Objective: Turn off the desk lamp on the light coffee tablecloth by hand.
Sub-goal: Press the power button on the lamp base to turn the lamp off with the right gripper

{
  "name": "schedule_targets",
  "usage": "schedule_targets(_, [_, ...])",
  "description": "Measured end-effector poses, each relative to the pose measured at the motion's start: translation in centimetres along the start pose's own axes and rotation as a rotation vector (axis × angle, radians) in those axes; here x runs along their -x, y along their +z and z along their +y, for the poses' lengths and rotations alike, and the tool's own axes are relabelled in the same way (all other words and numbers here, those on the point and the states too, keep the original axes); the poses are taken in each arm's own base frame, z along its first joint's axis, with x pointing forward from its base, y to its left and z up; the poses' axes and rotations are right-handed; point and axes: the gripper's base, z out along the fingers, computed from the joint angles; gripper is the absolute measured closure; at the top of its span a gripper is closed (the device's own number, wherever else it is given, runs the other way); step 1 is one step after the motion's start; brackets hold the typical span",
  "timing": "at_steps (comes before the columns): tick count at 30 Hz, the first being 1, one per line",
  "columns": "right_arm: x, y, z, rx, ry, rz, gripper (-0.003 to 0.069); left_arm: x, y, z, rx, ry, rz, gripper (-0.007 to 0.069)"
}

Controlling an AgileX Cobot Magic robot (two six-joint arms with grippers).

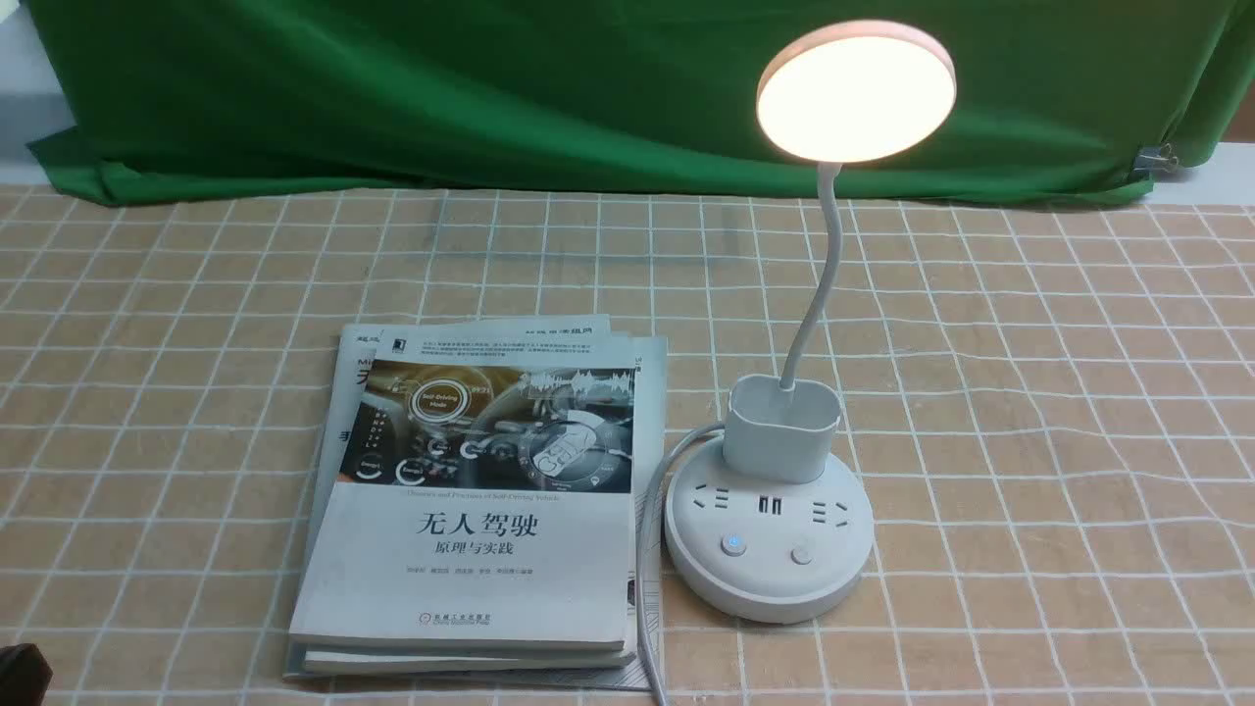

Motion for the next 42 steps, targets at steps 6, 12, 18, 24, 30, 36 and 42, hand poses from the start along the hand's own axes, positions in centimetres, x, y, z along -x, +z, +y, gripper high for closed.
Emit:
schedule_targets(6, [0.0,0.0,0.0,0.000,0.000,0.000,0.0417,0.0,0.0,0.0,0.000,0.000,0.000,0.0621])
schedule_targets(12, [0.0,0.0,0.0,0.000,0.000,0.000,0.0417,0.0,0.0,0.0,0.000,0.000,0.000,0.0621])
schedule_targets(18, [0.0,0.0,0.0,0.000,0.000,0.000,0.0417,0.0,0.0,0.0,0.000,0.000,0.000,0.0621])
schedule_targets(24, [0.0,0.0,0.0,0.000,0.000,0.000,0.0417,0.0,0.0,0.0,0.000,0.000,0.000,0.0621])
schedule_targets(30, [0.0,0.0,0.0,0.000,0.000,0.000,0.0417,0.0,0.0,0.0,0.000,0.000,0.000,0.0621])
schedule_targets(36, [0.1,0.0,0.0,-0.001,0.000,-0.009,0.0417,0.0,0.0,0.0,0.000,0.000,0.000,0.0621])
schedule_targets(42, [1.2,-0.1,-0.1,0.015,0.318,-0.135,0.0417,0.0,0.0,0.0,0.000,0.000,0.000,0.0621])
